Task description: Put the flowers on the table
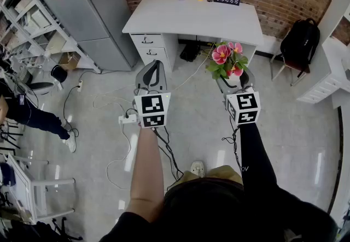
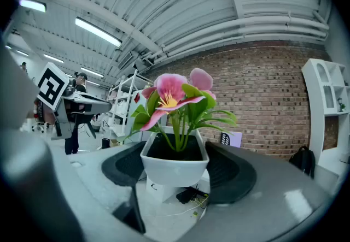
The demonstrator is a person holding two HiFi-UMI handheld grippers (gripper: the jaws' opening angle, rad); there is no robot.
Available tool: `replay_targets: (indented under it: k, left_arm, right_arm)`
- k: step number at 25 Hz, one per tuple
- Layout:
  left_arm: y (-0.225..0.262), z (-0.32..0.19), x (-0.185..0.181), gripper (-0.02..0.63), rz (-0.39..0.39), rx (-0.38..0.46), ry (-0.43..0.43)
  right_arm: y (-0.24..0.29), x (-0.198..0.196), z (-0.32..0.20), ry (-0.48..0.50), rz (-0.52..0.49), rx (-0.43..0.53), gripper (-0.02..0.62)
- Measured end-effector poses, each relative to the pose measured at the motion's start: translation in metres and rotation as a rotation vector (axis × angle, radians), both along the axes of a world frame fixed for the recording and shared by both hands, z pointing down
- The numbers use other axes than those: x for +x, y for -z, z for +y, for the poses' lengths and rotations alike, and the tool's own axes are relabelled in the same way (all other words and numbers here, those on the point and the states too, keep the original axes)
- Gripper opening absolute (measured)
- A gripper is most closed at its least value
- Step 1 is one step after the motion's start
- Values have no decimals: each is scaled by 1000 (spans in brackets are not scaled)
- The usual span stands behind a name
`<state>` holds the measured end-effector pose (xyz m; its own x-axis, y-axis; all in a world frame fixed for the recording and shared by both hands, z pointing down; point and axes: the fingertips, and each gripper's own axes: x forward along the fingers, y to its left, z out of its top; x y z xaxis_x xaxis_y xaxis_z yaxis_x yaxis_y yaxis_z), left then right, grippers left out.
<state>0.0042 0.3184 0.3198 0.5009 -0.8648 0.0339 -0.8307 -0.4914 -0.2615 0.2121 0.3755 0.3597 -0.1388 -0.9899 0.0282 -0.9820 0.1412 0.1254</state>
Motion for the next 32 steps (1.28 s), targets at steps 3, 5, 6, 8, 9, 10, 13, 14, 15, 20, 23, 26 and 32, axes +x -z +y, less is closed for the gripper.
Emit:
replay_targets:
  k: [3, 5, 6, 8, 9, 10, 13, 14, 15, 20, 23, 26, 32]
  left_arm:
    - [-1, 5, 1, 8, 9, 4, -10]
    - [-2, 7, 0, 8, 6, 4, -17]
    - [-4, 7, -1, 8, 0, 2, -20]
    - [-7, 6, -1, 8, -14, -1, -19]
    - [-8, 4, -1, 8, -15, -3, -16]
    - [-9, 1, -2, 8, -14, -6, -12]
    - [-12, -14, -4, 8, -9, -17, -4]
    - [-12, -20, -4, 8, -8, -16, -6]
    - [-13, -26, -2, 8, -5, -11, -5]
    - [-14, -73, 6, 8, 13, 16, 26]
    - [-18, -109, 9, 8, 18, 18, 57]
    - [-16, -149, 16, 8, 26, 29, 98]
    - [-10, -226, 20, 8, 18, 33, 192]
  right_arm:
    - [-3, -4, 1, 7, 11, -4, 339]
    - [-2, -8, 1, 12, 9, 1, 339]
    - [-2, -10, 1, 16, 5, 3, 339]
    - [-1, -11, -2, 27, 2, 8, 339]
    - [0, -11, -5, 34, 6, 11, 339]
    - [2, -12, -9, 41, 13, 17, 339]
    - [5, -17, -25, 66, 19, 34, 339]
    - [5, -19, -31, 79, 17, 39, 339]
    - [5, -19, -38, 93, 15, 44, 339]
    - [-2, -5, -93, 118, 1, 53, 339]
    - [-6, 5, -132, 125, -2, 58, 339]
    - [-8, 18, -177, 136, -14, 51, 339]
    - [-6, 29, -269, 196, -36, 49, 339]
